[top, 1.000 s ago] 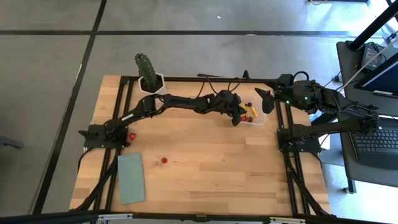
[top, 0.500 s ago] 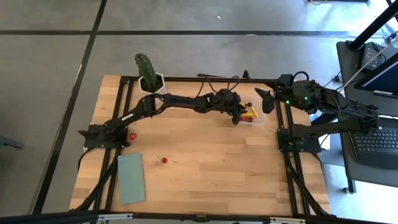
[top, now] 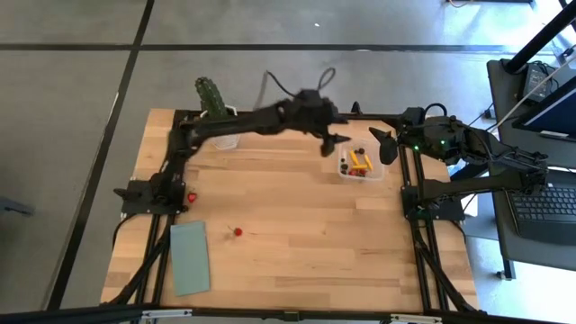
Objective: Pick and placing Produce into tupperware
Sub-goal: Put the bottom red strawberry into the transparent bin
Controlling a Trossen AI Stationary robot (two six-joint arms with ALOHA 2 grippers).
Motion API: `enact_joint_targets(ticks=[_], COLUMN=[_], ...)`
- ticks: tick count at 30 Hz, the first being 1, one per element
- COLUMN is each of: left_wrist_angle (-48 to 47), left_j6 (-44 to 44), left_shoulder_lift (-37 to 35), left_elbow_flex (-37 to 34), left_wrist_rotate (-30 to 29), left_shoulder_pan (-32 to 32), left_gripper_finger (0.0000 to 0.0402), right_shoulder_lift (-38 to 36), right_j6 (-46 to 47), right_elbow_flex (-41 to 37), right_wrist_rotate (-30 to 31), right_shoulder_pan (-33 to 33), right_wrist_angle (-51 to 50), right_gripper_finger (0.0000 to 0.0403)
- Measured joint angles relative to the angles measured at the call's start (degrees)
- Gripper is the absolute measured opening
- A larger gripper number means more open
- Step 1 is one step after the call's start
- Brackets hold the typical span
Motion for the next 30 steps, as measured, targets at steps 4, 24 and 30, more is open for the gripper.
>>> enact_joint_targets(ticks=[4, 24, 30], left_wrist_angle=[-14.58, -70.82, -62.0], left_j6=[5.85, -4.43, -9.55], left_shoulder_lift=[-9.62, -22.8, -22.75], left_elbow_flex=[0.0, -10.8, -25.8], left_wrist_rotate=[-4.97, -7.95, -4.47], left_shoulder_pan=[-1.08, -20.72, -25.91], left_gripper_finger=[0.0289, 0.0246, 0.0233], right_shoulder_lift=[0.01, 1.16, 2.1], right_j6=[-0.06, -4.58, -4.58], right_elbow_flex=[0.0, 0.0, 0.0], right_wrist_rotate=[0.01, 0.17, 0.16], right_shoulder_pan=[0.0, 0.01, 0.0], right_wrist_angle=[0.0, 2.62, 1.33], right_gripper_finger=[0.0255, 0.0255, 0.0255])
